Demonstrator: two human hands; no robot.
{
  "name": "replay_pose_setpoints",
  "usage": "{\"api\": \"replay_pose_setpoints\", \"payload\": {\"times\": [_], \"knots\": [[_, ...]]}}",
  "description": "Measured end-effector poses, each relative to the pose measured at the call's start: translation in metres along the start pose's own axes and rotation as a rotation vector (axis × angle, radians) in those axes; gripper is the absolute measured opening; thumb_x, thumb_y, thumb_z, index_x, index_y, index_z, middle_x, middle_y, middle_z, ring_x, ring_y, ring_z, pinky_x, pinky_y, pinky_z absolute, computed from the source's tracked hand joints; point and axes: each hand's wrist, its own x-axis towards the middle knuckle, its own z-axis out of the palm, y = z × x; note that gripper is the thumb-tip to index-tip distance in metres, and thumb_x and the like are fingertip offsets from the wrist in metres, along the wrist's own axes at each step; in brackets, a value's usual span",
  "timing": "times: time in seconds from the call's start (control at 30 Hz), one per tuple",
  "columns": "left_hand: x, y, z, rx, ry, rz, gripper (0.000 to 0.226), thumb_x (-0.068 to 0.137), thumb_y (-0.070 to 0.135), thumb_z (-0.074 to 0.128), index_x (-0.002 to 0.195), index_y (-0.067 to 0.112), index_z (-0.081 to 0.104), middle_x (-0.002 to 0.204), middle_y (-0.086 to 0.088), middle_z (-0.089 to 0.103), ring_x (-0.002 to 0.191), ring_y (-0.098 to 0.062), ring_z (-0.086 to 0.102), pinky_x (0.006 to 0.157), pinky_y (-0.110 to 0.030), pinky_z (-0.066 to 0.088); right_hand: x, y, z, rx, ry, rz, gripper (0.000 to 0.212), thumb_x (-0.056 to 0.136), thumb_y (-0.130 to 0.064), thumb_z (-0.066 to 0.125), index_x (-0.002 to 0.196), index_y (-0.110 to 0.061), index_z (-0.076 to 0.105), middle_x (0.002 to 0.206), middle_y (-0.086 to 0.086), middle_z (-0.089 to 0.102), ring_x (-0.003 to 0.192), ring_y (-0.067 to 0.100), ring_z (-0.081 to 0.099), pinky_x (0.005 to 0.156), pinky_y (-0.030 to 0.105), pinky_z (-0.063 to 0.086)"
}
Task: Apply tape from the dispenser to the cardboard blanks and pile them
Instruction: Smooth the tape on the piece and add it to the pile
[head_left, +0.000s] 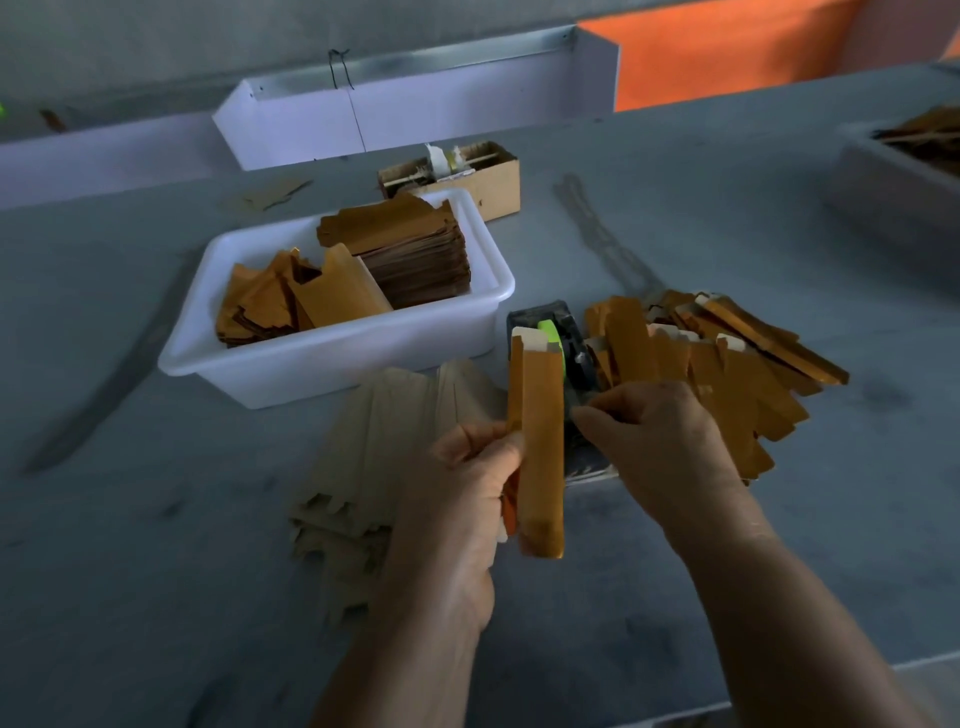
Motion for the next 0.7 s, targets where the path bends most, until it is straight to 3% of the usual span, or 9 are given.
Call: {"api": "replay_pose_setpoints", "payload": {"times": [0.07, 0.23, 0.33, 0.4, 0.47, 0.6, 0.7], "knots": [[0.0, -0.002, 0.003, -0.004, -0.009, -0.009, 0.021, 0.086, 0.012, 0.065, 0.066, 0.019, 0.065, 0.059, 0.003, 0.066, 0.054, -0.009, 0.059, 0.051, -0.024, 0.044, 0.002, -0.003, -0.002, 0.007, -0.035, 0.006, 0.017, 0.087, -0.029, 0.063, 0.077, -0.017, 0.069, 0.072, -0.001, 0.065, 0.07, 0.014, 0.06, 0.07, 0.028, 0.048], [0.002, -0.006, 0.008, -0.002, -0.006, -0.073, 0.017, 0.09, 0.015, 0.061, 0.073, 0.015, 0.062, 0.061, -0.001, 0.061, 0.049, -0.009, 0.053, 0.041, -0.019, 0.039, 0.004, -0.004, -0.003, 0.134, -0.086, 0.059, 0.012, 0.087, -0.022, 0.064, 0.075, -0.022, 0.066, 0.07, -0.003, 0.065, 0.061, 0.006, 0.059, 0.053, 0.013, 0.04], [0.003, -0.008, 0.011, -0.066, -0.015, -0.132, 0.014, 0.092, 0.015, 0.058, 0.079, 0.015, 0.063, 0.07, -0.003, 0.063, 0.059, -0.01, 0.056, 0.052, -0.021, 0.043, -0.003, -0.001, 0.003, 0.434, -0.084, 0.155, 0.007, 0.087, -0.019, 0.063, 0.082, -0.016, 0.068, 0.081, 0.004, 0.07, 0.081, 0.019, 0.068, 0.073, 0.029, 0.055], [0.003, -0.008, 0.012, -0.098, -0.038, -0.139, 0.012, 0.094, 0.013, 0.056, 0.086, 0.012, 0.065, 0.082, -0.01, 0.068, 0.071, -0.017, 0.058, 0.062, -0.027, 0.044, -0.008, -0.001, 0.001, 0.637, -0.083, 0.231, 0.011, 0.086, -0.021, 0.063, 0.084, -0.013, 0.069, 0.089, 0.008, 0.07, 0.092, 0.025, 0.066, 0.088, 0.042, 0.051], [0.003, -0.009, 0.011, -0.102, -0.048, -0.13, 0.011, 0.094, 0.013, 0.055, 0.091, 0.01, 0.065, 0.091, -0.014, 0.069, 0.08, -0.023, 0.058, 0.067, -0.03, 0.044, -0.011, -0.002, -0.004, 0.722, -0.094, 0.26, 0.013, 0.086, -0.023, 0.063, 0.083, -0.013, 0.069, 0.09, 0.009, 0.07, 0.095, 0.024, 0.064, 0.089, 0.042, 0.049], [0.004, -0.011, 0.005, -0.055, -0.063, -0.103, 0.009, 0.094, 0.015, 0.056, 0.089, 0.013, 0.064, 0.084, -0.011, 0.069, 0.074, -0.02, 0.061, 0.062, -0.028, 0.046, -0.018, -0.003, -0.004, 0.412, 0.004, 0.153, 0.015, 0.086, -0.023, 0.063, 0.075, -0.013, 0.066, 0.092, 0.009, 0.065, 0.082, 0.018, 0.06, 0.065, 0.025, 0.044], [0.005, -0.011, 0.001, -0.017, -0.066, -0.049, 0.012, 0.093, 0.016, 0.057, 0.085, 0.013, 0.065, 0.092, -0.021, 0.07, 0.079, -0.028, 0.061, 0.059, -0.029, 0.043, -0.022, 0.001, 0.002, 0.152, 0.077, 0.091, 0.017, 0.085, -0.023, 0.064, 0.07, -0.017, 0.064, 0.115, 0.0, 0.057, 0.092, 0.014, 0.056, 0.067, 0.021, 0.042]]}}
